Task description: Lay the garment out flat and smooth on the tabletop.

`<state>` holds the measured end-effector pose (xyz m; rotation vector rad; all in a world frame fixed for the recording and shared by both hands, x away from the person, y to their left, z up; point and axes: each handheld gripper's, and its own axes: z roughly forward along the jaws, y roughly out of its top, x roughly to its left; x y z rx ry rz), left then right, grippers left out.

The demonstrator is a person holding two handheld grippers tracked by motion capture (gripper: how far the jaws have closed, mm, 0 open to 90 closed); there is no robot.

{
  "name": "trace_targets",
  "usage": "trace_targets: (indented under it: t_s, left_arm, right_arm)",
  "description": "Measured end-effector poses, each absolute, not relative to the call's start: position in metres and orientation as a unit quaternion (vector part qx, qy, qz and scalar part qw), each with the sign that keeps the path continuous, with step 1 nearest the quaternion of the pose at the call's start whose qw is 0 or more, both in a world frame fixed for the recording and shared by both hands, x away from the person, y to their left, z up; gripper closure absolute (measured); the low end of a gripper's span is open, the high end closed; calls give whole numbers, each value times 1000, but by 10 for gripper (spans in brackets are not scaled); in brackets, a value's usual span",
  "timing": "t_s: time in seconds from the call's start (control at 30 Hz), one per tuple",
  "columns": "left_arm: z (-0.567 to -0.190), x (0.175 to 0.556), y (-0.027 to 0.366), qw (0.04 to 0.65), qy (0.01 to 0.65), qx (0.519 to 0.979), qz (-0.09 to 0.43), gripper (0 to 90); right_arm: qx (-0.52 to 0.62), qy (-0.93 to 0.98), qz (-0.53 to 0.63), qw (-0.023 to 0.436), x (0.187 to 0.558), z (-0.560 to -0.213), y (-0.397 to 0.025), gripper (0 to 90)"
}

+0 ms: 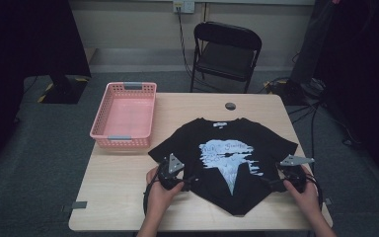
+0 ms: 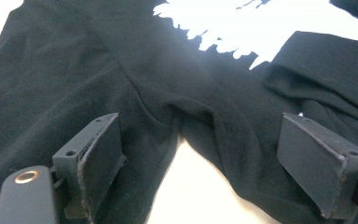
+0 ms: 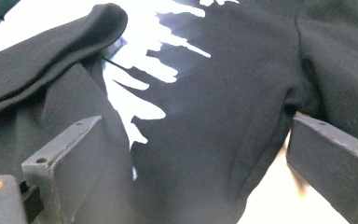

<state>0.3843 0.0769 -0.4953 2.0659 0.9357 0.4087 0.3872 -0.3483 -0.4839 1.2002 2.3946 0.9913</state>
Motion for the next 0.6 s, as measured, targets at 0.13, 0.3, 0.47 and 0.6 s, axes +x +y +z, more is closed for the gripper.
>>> trace_targets:
  t_s: [0.13,0.3,0.47,0.6]
  left_arm:
    - [-496,400,76,407,378,816,163,148]
    - [-497,418,73,404,381,815,166,148]
    - [-498,434,73,405,381,814,167,146]
    - [-498,436,72,404,382,815,165,145]
  right_arm:
    - [416,830,343,141,404,-485,-348,35]
    - [421,827,342,145,422,-486,-350,35]
    - [427,825,340,148,443,-487,-351,33]
    - [428,824,339,148,446,-487,-351,31]
